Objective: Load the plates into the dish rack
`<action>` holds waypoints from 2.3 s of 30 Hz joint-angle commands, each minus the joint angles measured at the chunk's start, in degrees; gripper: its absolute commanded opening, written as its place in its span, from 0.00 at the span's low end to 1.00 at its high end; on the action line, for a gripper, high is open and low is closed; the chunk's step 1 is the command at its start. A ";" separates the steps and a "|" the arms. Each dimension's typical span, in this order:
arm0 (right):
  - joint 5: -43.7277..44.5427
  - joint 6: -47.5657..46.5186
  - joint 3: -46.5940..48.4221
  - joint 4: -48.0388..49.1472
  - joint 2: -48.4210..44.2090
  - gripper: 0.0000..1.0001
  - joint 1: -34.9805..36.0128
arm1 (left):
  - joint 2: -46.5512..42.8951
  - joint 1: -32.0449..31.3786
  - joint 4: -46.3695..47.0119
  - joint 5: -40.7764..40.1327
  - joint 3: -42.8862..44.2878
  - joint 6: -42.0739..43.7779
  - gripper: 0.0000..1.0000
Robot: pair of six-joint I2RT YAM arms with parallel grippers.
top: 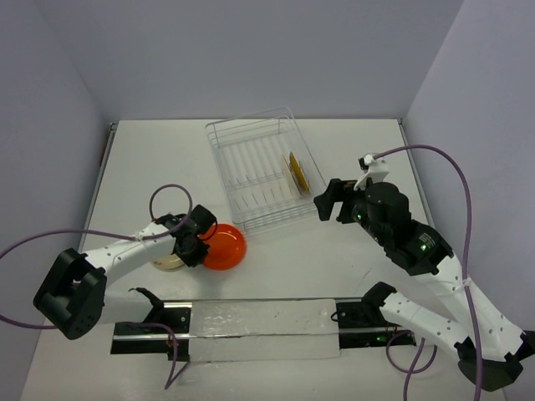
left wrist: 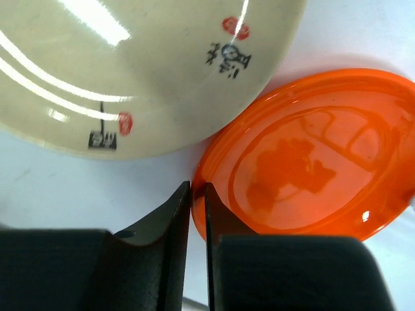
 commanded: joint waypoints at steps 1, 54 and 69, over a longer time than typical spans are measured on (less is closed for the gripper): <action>2.07 -0.25 0.94 -0.99 -1.38 0.93 -0.34 | -1.12 -1.08 -16.44 -3.66 3.72 -3.64 0.00; 7.60 -4.50 4.48 -1.82 1.42 0.94 -7.46 | 30.26 -10.32 -33.42 -37.39 92.35 30.33 0.00; 5.90 -6.32 2.25 -1.82 0.97 0.93 -11.15 | 42.53 -13.27 -32.19 -34.33 98.52 29.82 0.00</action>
